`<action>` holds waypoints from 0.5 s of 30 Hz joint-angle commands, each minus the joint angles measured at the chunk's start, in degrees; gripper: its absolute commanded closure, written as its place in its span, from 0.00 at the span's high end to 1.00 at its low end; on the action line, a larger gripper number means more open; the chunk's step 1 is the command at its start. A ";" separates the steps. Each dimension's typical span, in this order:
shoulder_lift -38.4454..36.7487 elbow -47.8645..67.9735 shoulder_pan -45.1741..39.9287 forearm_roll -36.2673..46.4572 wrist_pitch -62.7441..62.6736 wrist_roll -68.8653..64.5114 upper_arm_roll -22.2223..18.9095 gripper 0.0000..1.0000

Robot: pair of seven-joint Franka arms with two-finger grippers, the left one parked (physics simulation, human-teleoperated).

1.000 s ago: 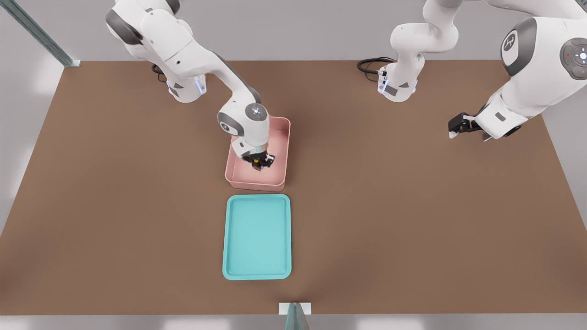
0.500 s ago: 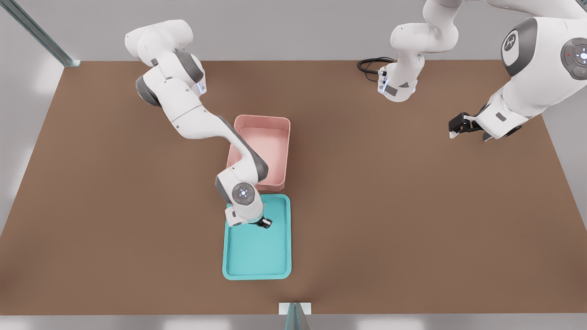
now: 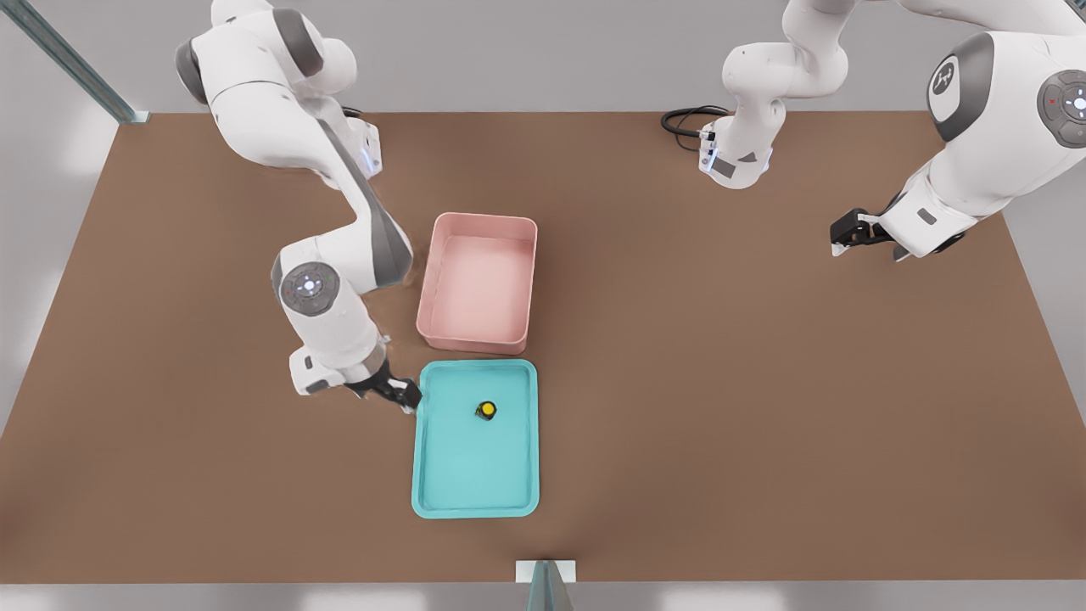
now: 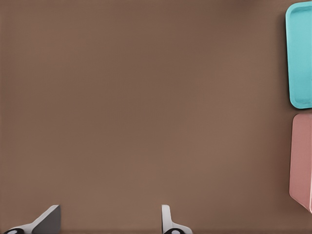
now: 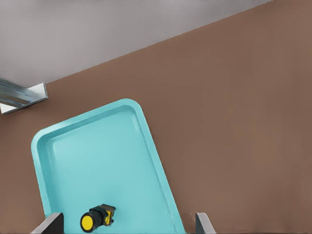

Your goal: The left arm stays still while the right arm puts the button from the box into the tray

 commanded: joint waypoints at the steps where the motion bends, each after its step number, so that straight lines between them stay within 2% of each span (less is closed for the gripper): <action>1: -6.77 -2.37 -3.44 2.65 -11.59 -38.87 -1.50 1.00; 4: -14.60 -2.46 -7.75 3.17 -20.38 -41.95 -4.31 1.00; 6: -14.51 -2.11 -8.02 4.23 -20.38 -42.65 -4.75 1.00; 9: -9.77 4.22 -8.10 4.05 -22.05 -42.74 -4.75 1.00; 15: -9.41 4.22 -8.10 3.79 -21.96 -42.83 -4.84 1.00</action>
